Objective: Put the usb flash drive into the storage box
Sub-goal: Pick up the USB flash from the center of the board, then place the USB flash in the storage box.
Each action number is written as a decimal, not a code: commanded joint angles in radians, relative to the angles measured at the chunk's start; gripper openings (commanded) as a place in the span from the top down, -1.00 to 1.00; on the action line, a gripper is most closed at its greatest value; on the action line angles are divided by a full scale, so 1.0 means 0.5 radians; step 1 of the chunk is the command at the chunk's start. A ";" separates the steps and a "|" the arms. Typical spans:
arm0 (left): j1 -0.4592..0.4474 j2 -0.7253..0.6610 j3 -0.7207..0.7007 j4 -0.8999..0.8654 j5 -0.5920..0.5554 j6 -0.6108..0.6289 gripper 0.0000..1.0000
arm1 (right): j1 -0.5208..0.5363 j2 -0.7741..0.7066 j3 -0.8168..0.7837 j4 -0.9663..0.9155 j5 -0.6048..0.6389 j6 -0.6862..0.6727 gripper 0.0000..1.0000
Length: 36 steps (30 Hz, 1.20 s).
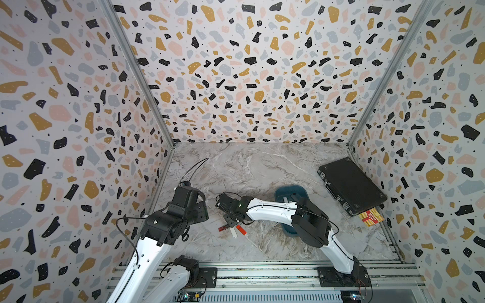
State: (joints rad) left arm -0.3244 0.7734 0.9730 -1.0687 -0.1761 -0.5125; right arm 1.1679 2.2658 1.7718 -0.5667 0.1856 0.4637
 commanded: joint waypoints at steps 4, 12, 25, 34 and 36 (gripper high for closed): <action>0.010 -0.007 -0.022 0.058 -0.018 0.001 -0.29 | -0.009 -0.017 0.055 -0.085 -0.018 -0.002 0.50; 0.008 0.016 -0.031 0.072 0.016 0.013 -0.29 | -0.073 -0.236 -0.017 -0.039 -0.060 -0.046 0.76; -0.162 0.228 -0.050 0.171 0.338 0.114 -0.25 | -0.852 -1.447 -1.069 0.048 0.021 -0.252 0.77; -0.376 0.531 -0.194 0.472 0.392 -0.053 -0.20 | -1.381 -1.586 -1.613 0.062 -0.048 -0.248 0.77; -0.444 0.614 -0.235 0.532 0.357 -0.108 -0.20 | -1.411 -1.552 -1.645 0.084 -0.055 -0.244 0.77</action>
State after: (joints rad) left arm -0.5098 1.0462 0.8845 -0.8848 0.0044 -0.5182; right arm 0.4782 1.4933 0.9527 -0.5182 0.1658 0.3355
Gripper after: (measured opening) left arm 0.601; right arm 0.188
